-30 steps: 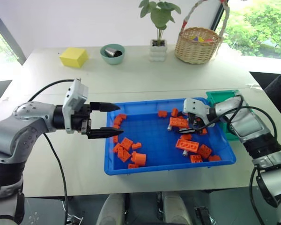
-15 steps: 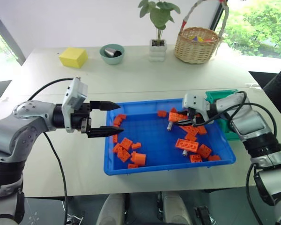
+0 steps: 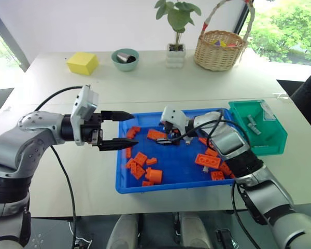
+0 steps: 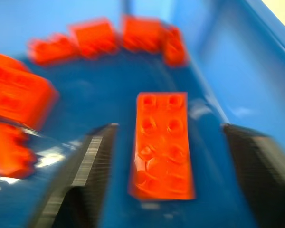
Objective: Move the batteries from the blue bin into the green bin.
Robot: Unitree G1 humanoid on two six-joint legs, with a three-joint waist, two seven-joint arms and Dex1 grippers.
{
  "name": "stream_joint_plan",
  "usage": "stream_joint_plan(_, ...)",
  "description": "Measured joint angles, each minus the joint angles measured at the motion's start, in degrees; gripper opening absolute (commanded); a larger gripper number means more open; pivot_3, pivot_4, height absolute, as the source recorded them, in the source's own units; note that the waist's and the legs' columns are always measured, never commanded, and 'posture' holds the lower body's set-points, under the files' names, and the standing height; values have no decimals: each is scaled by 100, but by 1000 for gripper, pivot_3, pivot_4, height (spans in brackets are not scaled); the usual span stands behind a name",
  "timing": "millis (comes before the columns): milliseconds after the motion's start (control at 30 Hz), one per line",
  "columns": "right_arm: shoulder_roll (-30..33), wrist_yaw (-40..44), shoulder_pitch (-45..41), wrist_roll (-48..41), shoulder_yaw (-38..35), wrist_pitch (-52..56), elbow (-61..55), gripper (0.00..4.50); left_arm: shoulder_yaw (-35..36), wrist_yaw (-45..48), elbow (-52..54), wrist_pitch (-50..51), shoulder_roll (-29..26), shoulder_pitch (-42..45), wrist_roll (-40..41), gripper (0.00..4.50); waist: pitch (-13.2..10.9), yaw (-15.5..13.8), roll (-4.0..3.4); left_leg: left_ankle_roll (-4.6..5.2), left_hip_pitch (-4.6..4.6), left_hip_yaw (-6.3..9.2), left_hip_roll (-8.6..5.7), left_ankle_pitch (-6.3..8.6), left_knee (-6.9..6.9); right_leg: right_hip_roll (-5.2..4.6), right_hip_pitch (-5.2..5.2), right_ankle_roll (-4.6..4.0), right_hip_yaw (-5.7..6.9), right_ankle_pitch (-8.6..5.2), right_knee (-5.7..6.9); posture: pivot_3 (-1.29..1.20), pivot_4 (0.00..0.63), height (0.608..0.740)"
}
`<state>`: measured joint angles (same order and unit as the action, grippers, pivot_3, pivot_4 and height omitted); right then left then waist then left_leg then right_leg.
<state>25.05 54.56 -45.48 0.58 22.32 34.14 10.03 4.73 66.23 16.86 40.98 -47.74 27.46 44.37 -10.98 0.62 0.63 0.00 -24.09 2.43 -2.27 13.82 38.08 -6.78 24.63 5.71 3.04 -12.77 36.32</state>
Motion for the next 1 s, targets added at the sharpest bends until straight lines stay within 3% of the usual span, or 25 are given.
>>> stream_joint_plan(167, 350, -127, -31, 29, -215, 593, -429, 4294, 16, -44, 60, 10, -1, -50, 10, 4500, -1, 10, -1, 0, 0, 1, 2, 0, -3, 1, 3, 0, 0, 0, 3, 0, 150, 702)
stream_joint_plan(333, 377, -657, 112, -397, -1261, 3047, -2498, 4294, 64, -75, 136, 23, -5, -166, 15, 4500, 0, -1, 1, 1, -3, 12, 3, 1, -4, 2, 4, 0, 3, 0, 4, 0, 150, 702)
stream_joint_plan(500, -84, -1413, 543, -669, -1910, 5459, -3808, 4294, 47, -40, 109, 27, -3, -146, 14, 4500, 1, 0, 1, 1, -3, 15, 2, 1, -4, 2, 3, -1, 5, -1, 3, 0, 150, 702)
stream_joint_plan(1000, -1419, -3772, 1202, -1103, -2982, 5797, -3537, 4294, -349, 132, -277, -10, 232, 401, -120, 4500, 1, 21, 0, 2, -2, 12, 1, 0, -7, 5, 5, 0, 5, 0, 7, 0, 150, 702)
